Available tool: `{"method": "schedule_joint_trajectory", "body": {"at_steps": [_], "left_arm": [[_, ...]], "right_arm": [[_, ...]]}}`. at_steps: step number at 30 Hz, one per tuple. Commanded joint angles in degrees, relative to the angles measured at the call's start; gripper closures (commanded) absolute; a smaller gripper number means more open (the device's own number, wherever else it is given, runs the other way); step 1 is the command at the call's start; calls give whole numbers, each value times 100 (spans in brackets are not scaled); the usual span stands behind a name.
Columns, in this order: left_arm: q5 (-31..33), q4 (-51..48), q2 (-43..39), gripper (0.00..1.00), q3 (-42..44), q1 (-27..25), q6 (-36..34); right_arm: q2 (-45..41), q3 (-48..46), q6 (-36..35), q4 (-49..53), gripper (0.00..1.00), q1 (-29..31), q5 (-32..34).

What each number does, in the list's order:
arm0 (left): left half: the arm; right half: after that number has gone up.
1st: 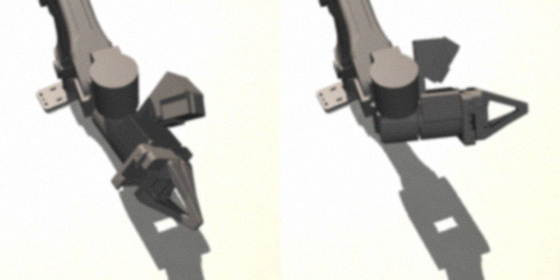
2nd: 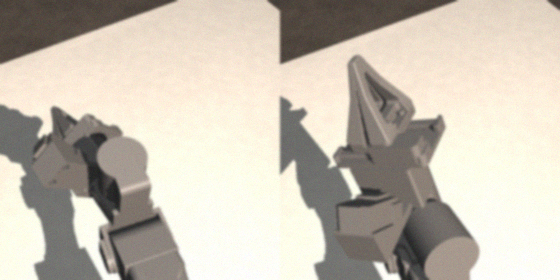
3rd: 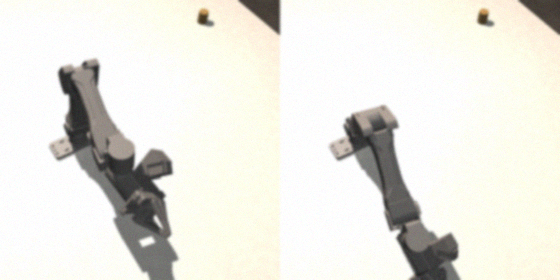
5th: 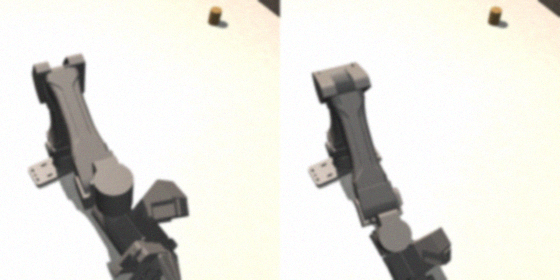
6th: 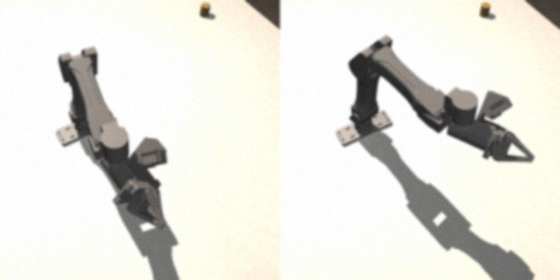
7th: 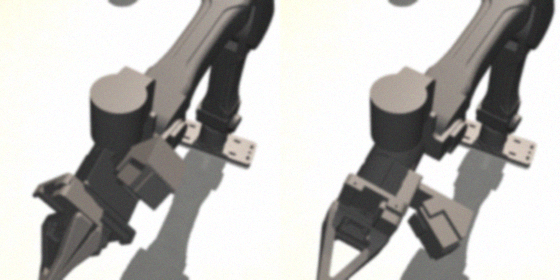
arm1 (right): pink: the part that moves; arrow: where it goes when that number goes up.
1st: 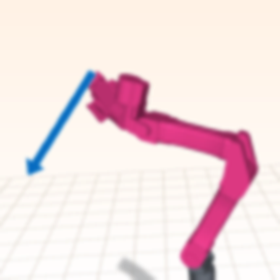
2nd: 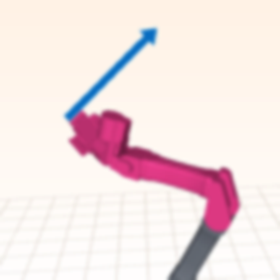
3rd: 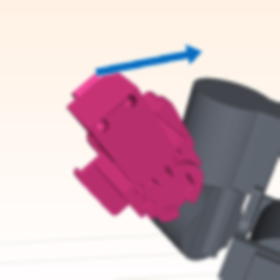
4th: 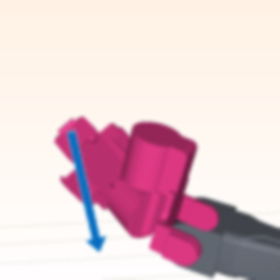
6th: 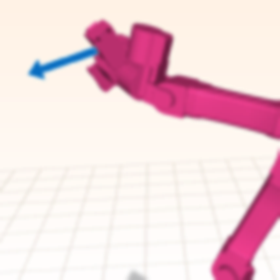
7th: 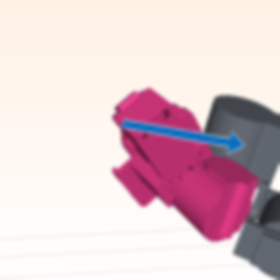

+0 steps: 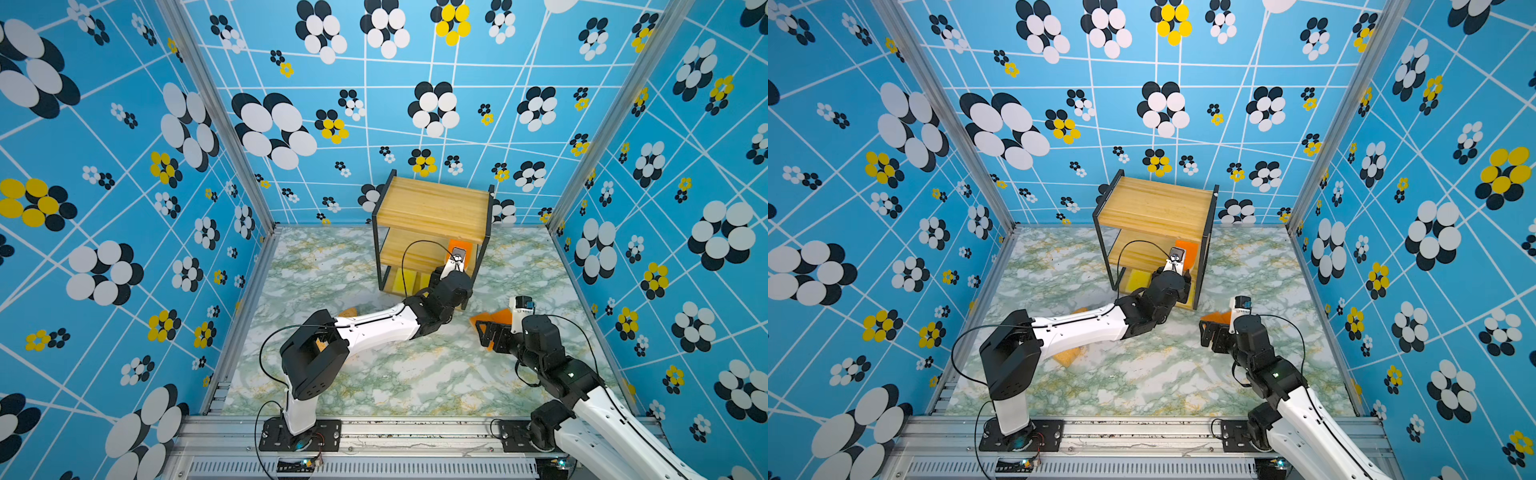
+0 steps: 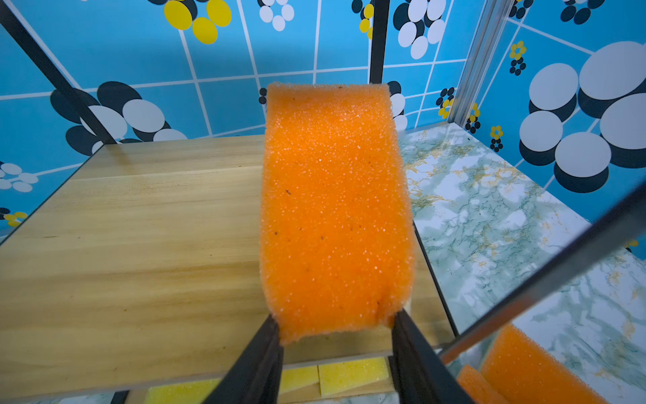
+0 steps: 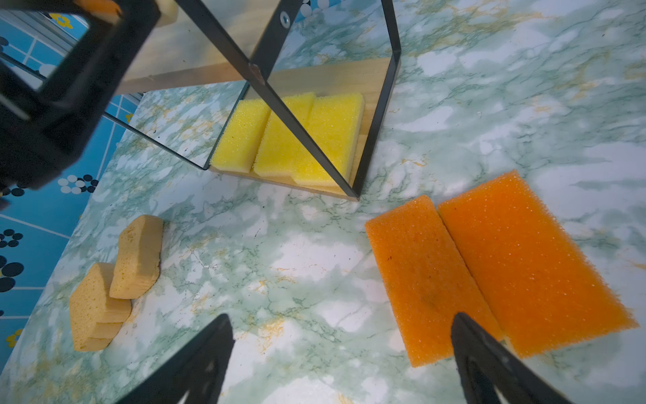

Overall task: Place and organize the cleaning sponges onto the shelf
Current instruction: 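Carry the orange sponge with the left gripper over the shelf's upper tier, then lower the orange sponge onto the upper tier and open the left gripper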

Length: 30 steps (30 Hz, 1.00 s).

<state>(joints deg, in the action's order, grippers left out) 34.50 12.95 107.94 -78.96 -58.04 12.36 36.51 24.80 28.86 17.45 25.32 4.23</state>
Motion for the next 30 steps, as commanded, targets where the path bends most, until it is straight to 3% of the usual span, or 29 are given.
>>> {"method": "schedule_joint_trajectory", "body": {"at_steps": [1, 27, 30], "left_arm": [[142, 199, 182, 50, -214, 54, -146], [147, 279, 553, 46, -377, 205, -23], [159, 269, 570, 38, -376, 218, -1]], "right_arm": [[-54, -28, -74, 125, 1, -49, 58], [-218, -70, -47, 216, 1, -80, 58], [-215, -56, -47, 234, 1, -81, 57]]}}
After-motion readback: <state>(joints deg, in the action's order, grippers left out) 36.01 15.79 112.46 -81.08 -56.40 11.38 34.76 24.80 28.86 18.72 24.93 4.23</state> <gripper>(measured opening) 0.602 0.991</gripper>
